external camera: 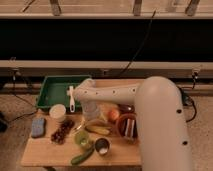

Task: Place banana in plastic cup

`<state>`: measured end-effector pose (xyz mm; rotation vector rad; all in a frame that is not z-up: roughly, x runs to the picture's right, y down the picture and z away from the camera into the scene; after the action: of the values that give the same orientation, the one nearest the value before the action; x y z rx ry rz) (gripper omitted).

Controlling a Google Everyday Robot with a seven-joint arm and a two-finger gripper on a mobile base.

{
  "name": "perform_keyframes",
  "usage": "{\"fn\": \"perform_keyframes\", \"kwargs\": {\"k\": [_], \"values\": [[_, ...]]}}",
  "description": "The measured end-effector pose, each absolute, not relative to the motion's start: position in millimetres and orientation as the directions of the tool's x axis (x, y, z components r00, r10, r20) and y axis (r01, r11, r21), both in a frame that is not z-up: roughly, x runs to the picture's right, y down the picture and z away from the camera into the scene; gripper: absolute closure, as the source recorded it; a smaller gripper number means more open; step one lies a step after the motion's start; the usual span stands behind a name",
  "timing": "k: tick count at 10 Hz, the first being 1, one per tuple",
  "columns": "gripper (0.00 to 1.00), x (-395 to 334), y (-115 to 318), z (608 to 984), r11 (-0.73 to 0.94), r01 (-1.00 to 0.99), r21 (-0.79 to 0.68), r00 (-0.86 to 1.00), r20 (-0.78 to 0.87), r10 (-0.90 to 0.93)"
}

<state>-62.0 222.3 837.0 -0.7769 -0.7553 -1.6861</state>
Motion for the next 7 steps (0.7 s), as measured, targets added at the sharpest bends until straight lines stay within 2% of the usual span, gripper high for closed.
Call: {"fn": "perform_keyframes", "kwargs": {"k": [7], "values": [[0.95,-54.6,224.5,836.4,-0.228,0.968,0.101,-0.213,0.811,-0.545]]}}
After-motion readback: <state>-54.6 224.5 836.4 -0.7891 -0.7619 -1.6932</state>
